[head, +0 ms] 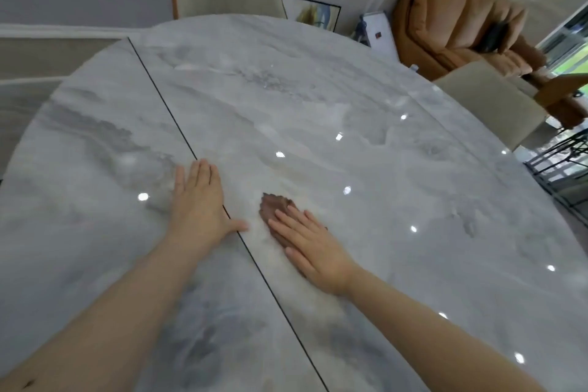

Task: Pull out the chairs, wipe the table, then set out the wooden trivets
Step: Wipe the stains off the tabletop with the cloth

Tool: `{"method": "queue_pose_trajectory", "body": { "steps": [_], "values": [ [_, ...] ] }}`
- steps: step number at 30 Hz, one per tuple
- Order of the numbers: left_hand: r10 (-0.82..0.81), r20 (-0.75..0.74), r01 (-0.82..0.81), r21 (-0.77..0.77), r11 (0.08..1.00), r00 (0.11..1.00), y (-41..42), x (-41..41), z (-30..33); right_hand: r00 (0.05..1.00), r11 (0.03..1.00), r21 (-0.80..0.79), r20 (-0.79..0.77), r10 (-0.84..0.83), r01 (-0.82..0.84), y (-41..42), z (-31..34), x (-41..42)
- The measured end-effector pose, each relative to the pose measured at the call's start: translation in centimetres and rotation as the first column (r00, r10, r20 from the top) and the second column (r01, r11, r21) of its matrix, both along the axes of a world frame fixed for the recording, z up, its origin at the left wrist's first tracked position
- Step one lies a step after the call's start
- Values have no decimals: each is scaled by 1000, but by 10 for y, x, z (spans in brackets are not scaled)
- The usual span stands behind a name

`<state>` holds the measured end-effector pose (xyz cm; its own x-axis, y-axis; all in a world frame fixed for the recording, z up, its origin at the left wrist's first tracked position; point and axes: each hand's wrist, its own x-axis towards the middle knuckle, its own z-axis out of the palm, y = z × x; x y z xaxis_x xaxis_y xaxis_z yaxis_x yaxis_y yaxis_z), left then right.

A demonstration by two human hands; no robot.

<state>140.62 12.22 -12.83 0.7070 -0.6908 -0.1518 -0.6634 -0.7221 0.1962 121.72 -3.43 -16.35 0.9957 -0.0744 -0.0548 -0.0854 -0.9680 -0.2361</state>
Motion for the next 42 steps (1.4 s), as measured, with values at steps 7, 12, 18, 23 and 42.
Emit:
{"method": "queue_pose_trajectory", "body": {
  "steps": [7,12,18,23,42],
  "values": [
    [6,-27,-8,-67,998,1000,63,-16,-13,765,765,-21,47,-642,643,-17,-7,-20],
    [48,-28,-50,-88,995,998,119,-15,-16,806,810,24,88,-585,585,52,-8,58],
    [120,-42,-125,-150,981,992,176,-9,-18,898,904,30,108,-427,426,129,-7,126],
    [176,-68,-188,-284,940,982,203,-19,-18,973,984,67,156,-172,163,187,-8,138],
    [227,-363,-392,-489,779,904,249,-123,-4,960,750,657,157,-232,74,278,9,-38]
  ]
}}
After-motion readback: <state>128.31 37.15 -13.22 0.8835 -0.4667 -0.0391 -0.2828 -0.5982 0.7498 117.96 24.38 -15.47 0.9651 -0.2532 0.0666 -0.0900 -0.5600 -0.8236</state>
